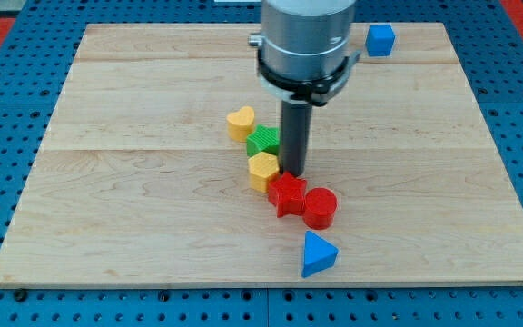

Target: Push the yellow blocks and the blue triangle into the group of blocks

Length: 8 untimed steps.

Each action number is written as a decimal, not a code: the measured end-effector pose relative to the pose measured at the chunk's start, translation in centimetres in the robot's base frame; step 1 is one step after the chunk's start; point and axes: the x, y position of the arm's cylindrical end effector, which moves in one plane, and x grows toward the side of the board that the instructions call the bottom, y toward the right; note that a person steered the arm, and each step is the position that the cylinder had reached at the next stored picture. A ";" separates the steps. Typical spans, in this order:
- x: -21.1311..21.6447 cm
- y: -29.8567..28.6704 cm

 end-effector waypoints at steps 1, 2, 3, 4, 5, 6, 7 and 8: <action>0.4 10.4; 8.2 12.4; 13.8 9.6; 13.8 6.3; 11.3 4.3; 9.1 1.8; 8.9 12.8; 2.8 8.1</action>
